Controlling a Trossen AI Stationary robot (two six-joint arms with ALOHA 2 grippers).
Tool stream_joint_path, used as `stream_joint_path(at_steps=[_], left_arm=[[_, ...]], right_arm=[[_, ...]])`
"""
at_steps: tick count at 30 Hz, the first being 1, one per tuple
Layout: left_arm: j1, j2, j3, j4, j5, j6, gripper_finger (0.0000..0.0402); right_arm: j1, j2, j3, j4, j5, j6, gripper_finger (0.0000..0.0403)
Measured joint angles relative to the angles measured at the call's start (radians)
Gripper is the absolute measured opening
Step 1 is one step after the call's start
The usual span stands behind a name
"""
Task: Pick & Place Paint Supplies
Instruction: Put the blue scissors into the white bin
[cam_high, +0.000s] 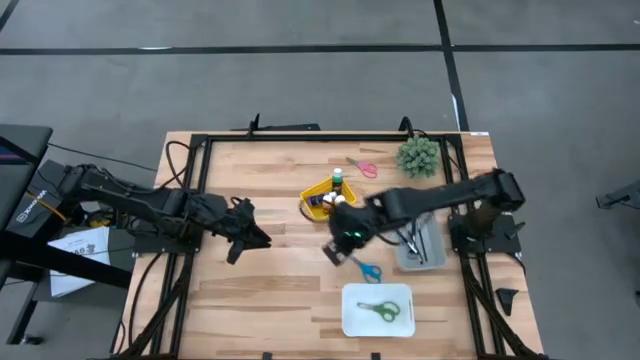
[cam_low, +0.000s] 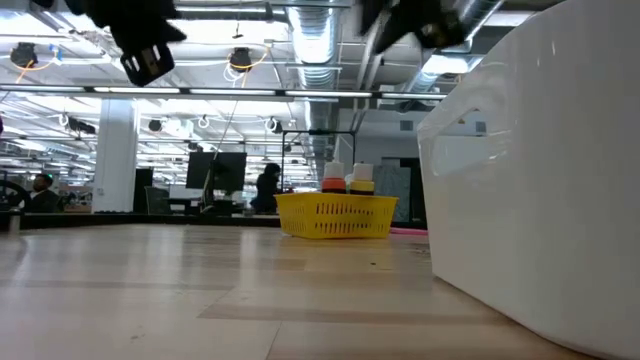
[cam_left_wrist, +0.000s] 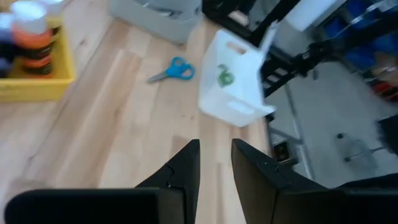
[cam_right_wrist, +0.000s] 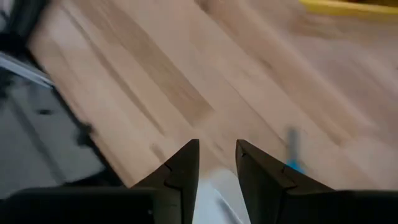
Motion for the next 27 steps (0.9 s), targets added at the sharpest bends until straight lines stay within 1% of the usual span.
stream_joint_path(at_steps=[1,4,6,7,10,13,17,24,27], left_arm=[[0.009,-0.004,0.0,-0.026,0.0,0.011,0.0085],[0.032,-0.014,0.001,-0.108,-0.002,0.036,0.0085],[0.043,-0.023,-0.002,-0.189,-0.008,0.062,0.0085],[0.049,-0.023,-0.001,-0.198,-0.009,0.078,0.0085],[0.06,-0.037,-0.001,-0.252,-0.023,0.135,0.0085],[0.077,-0.046,-0.001,-0.246,-0.025,0.176,0.0085],[0.097,-0.055,0.0,-0.237,-0.025,0.186,0.0085],[0.106,-0.053,-0.001,-0.226,-0.025,0.2,0.0085],[0.106,-0.053,-0.001,-0.226,-0.025,0.2,0.0085]], right_arm=[[-0.023,0.02,0.003,0.024,-0.031,0.0,0.0101],[-0.064,0.081,-0.002,0.009,-0.133,0.014,0.0101],[-0.074,0.118,0.0,0.002,-0.173,0.03,0.0101],[-0.073,0.134,-0.002,-0.02,-0.183,0.029,0.0101],[-0.063,0.181,0.0,-0.014,-0.191,0.016,0.0101],[-0.044,0.221,0.0,-0.007,-0.201,0.01,0.0101],[-0.026,0.262,-0.001,-0.015,-0.208,0.027,0.0101],[-0.024,0.31,-0.001,-0.053,-0.13,0.01,0.0101],[-0.018,0.33,0.0,-0.065,-0.114,-0.004,0.0101]])
